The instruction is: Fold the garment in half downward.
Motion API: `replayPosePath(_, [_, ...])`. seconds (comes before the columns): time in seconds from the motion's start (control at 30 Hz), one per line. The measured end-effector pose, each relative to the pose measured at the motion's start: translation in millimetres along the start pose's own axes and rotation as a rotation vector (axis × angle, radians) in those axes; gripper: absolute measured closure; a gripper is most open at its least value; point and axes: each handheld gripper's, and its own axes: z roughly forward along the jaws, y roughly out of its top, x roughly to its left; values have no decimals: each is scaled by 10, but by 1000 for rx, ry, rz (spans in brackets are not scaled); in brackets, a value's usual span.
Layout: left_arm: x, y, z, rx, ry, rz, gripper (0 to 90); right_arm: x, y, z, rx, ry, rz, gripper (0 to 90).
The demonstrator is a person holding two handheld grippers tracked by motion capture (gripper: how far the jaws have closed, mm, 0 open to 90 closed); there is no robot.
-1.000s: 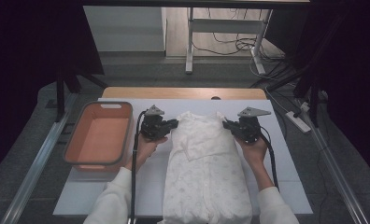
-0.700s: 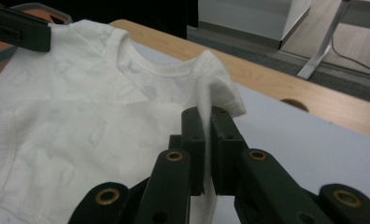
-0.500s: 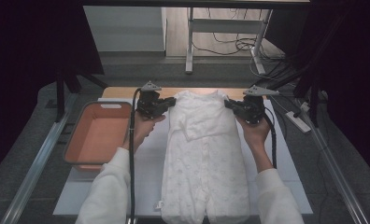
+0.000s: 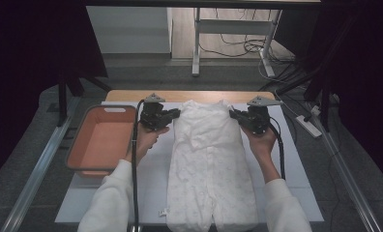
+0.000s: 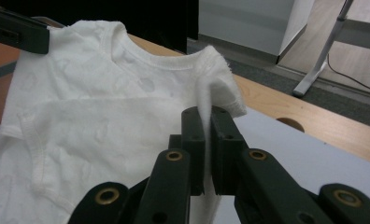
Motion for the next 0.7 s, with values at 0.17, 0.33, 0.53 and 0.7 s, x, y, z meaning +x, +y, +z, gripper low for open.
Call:
replayPosePath(0.17, [-19,-86,71,8,-15,3,833,-68,-160,45,10,17,28,853])
replayPosePath(0.33, [-57,-130,84,12,-24,7,832,-94,-279,38,9,26,45,852])
replayPosePath(0.53, [-110,-202,110,15,-35,11,830,-80,-367,11,16,29,42,852])
replayPosePath(0.7, [-134,-255,133,24,-39,16,830,-61,-438,13,23,30,43,852])
